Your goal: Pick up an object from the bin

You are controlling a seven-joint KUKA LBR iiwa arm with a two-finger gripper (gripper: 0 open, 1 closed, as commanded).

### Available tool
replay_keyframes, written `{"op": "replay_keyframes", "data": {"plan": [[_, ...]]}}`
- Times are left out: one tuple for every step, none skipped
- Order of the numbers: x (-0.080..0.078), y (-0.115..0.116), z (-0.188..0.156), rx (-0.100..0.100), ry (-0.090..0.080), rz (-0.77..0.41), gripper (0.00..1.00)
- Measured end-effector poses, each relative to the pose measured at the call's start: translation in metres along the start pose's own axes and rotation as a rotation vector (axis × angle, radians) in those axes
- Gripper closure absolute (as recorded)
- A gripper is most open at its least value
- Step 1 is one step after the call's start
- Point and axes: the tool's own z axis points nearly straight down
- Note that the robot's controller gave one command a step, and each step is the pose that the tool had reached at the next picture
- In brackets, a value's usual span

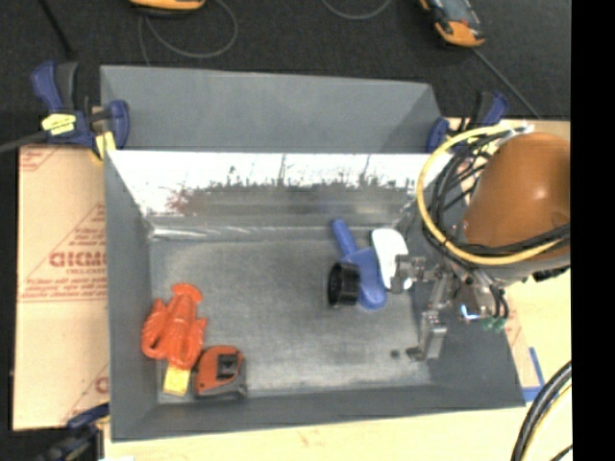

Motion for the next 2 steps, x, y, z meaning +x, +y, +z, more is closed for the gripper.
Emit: {"op": "replay_keyframes", "data": {"plan": [[-0.002, 0.0, -0.004, 0.001, -0.008, -0.003, 0.0], [-0.06, 0.016, 0.014, 0.002, -0.012, -0.016, 0.0]]}}
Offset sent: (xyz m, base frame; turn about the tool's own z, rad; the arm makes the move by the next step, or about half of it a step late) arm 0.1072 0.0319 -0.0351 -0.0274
